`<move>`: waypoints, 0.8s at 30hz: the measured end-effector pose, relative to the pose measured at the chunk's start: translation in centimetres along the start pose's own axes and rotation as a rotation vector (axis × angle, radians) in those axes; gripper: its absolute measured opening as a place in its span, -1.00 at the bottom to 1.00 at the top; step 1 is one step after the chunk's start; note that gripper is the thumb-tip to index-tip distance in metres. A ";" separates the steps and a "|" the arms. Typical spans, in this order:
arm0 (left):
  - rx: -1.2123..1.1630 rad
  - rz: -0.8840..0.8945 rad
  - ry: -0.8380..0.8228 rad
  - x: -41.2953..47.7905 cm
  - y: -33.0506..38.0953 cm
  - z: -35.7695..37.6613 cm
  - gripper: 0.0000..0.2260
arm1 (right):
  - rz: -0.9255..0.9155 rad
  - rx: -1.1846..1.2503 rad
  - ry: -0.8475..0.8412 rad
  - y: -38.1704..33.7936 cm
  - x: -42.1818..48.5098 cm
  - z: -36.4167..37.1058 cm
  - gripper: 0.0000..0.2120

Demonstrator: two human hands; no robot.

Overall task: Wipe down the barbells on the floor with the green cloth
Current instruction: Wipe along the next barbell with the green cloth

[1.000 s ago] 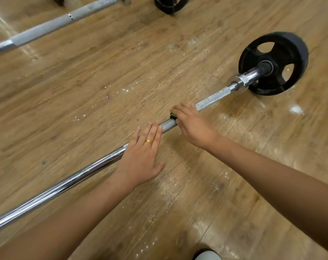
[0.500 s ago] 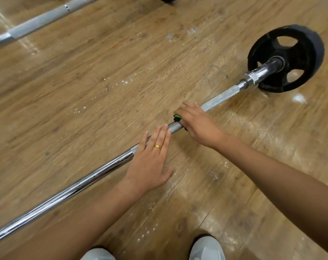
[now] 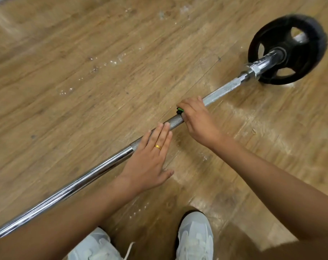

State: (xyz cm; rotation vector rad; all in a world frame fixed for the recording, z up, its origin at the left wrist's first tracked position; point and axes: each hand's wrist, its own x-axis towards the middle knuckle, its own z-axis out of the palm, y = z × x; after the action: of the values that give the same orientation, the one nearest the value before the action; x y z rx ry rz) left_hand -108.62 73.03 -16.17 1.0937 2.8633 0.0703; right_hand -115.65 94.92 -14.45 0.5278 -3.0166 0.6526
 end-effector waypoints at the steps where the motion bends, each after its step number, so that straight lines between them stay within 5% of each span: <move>1: 0.010 0.013 0.001 -0.2 0.2 0.1 -0.08 | -0.015 0.002 -0.014 -0.1 -0.4 0.1 -0.71; 24: 0.103 0.118 0.078 -3.5 5.1 0.6 -0.25 | -0.002 -0.077 0.009 0.3 -6.6 -1.2 -0.71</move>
State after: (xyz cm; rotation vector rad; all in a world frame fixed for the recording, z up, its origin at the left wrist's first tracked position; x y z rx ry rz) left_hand -102.63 74.49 -16.26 1.3068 2.8966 -0.0282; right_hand -109.63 97.75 -13.99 0.5238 -3.0176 0.5342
